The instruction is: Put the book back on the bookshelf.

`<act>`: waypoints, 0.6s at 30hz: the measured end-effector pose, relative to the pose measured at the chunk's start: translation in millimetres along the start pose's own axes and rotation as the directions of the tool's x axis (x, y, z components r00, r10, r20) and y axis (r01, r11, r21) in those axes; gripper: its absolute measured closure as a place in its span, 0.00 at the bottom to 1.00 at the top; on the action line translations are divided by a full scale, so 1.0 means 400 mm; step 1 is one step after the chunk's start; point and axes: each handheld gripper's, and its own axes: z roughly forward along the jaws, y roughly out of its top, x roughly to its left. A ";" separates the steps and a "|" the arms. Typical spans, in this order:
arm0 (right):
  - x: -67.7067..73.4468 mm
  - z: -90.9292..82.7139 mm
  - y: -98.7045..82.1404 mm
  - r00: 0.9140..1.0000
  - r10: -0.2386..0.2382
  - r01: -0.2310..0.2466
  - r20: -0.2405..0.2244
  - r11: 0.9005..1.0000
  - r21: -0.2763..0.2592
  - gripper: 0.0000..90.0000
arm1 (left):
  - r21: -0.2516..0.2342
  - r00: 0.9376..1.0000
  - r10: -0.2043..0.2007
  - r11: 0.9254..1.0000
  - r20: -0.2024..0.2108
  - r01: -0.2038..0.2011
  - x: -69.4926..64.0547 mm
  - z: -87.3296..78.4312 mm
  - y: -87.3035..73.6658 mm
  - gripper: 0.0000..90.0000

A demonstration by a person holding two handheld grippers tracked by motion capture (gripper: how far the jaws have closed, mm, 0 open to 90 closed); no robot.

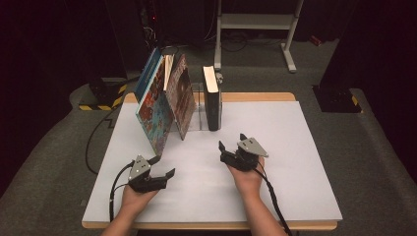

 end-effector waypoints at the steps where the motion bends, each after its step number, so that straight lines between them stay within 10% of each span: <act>1: -0.010 -0.017 -0.009 1.000 0.001 -0.001 -0.003 1.000 0.000 0.18 | 0.003 1.000 0.006 1.000 -0.001 -0.006 -0.003 0.001 -0.001 0.24; 18: -0.165 -0.196 -0.092 0.999 0.012 -0.015 0.034 0.998 0.065 0.17 | 0.028 0.996 0.033 0.999 -0.083 -0.031 0.020 -0.026 -0.007 0.24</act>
